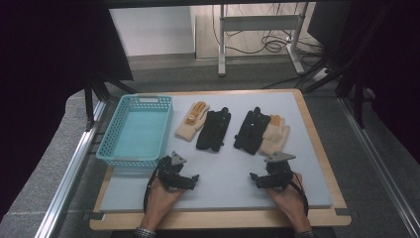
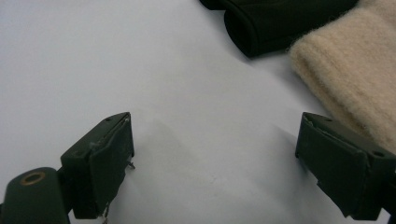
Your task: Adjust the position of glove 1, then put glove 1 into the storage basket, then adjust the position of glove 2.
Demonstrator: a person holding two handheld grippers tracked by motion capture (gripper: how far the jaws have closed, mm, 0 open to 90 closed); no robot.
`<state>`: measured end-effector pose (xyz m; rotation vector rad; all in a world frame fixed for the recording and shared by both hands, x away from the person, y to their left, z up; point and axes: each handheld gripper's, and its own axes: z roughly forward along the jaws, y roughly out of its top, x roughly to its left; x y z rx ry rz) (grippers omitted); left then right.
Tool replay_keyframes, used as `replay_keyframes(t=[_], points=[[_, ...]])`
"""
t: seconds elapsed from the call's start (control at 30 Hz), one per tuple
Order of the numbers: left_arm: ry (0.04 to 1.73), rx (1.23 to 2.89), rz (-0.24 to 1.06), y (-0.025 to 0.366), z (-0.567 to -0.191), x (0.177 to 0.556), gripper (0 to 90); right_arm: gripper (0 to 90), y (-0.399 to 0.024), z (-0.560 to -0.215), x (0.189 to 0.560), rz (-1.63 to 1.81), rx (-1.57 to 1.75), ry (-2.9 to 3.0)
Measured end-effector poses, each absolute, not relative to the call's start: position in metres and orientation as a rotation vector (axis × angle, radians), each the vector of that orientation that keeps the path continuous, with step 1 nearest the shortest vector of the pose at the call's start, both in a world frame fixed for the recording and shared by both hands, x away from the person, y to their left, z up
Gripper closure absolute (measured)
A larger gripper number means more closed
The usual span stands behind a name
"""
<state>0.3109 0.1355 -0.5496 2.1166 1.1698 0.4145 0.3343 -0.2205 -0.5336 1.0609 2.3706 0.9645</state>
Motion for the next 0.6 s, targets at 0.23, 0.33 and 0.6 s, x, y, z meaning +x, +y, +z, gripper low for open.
replay_keyframes(t=[0.23,0.33,0.6], points=[[1.17,2.11,0.418,0.1355,-0.5497,0.3103,0.7,11.0,-0.2204,-0.5337,0.3339,0.965,1.063,2.367],[1.17,2.109,0.418,0.1356,-0.5497,0.3102,0.9,11.0,-0.2203,-0.5337,0.3339,0.965,1.063,2.366],[1.171,2.107,0.42,0.1356,-0.5497,0.3099,1.2,11.0,-0.2203,-0.5338,0.3339,0.966,1.063,2.366]])
